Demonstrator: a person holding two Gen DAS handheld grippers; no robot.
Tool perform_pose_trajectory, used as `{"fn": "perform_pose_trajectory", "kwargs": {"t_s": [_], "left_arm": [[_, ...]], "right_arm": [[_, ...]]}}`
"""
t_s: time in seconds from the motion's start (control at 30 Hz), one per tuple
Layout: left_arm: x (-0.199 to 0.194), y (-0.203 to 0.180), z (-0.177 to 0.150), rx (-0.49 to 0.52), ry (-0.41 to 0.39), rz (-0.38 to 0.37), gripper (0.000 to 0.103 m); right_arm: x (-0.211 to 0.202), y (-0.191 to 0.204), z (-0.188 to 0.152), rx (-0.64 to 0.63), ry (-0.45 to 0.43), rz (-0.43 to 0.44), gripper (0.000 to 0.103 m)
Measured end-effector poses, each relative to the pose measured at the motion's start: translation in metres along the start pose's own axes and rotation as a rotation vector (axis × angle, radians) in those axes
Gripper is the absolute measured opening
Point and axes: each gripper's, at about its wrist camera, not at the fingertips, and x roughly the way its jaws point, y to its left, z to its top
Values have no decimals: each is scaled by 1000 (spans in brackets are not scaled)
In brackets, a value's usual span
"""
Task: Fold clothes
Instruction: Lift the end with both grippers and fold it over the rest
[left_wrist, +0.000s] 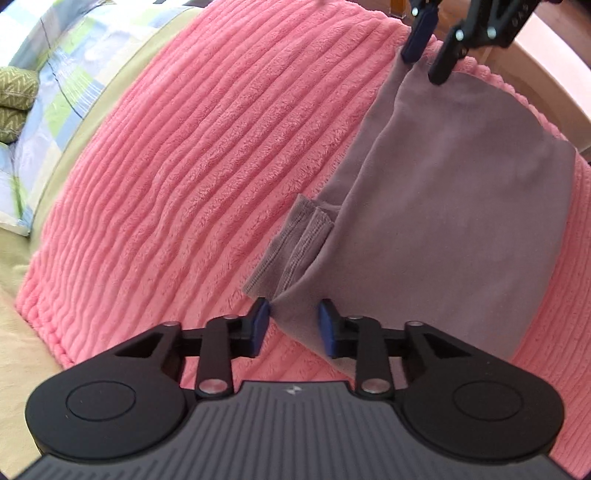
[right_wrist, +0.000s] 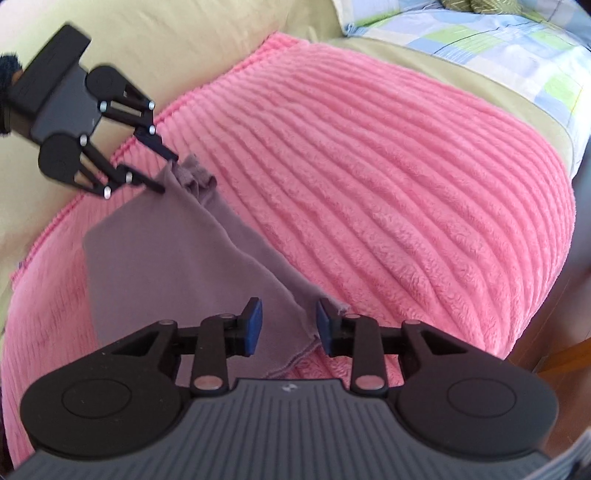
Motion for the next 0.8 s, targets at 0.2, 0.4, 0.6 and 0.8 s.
{"fn": "perform_pose_trajectory", "kwargs": {"t_s": [0.2, 0.4, 0.6, 0.8], "left_arm": [[-2, -2, 2, 43, -10, 22, 7], [-11, 0, 2, 61, -39, 68, 7], [-7, 2, 5, 60, -50, 104, 7], [12, 7, 7, 45, -23, 131, 26]], "right_arm": [[-5, 3, -5, -32, -38, -19, 2], [-24, 6, -2, -33, -99, -36, 2], [-23, 0, -1, -14, -101, -67, 1], [-1, -13, -3, 40, -49, -72, 1]]}}
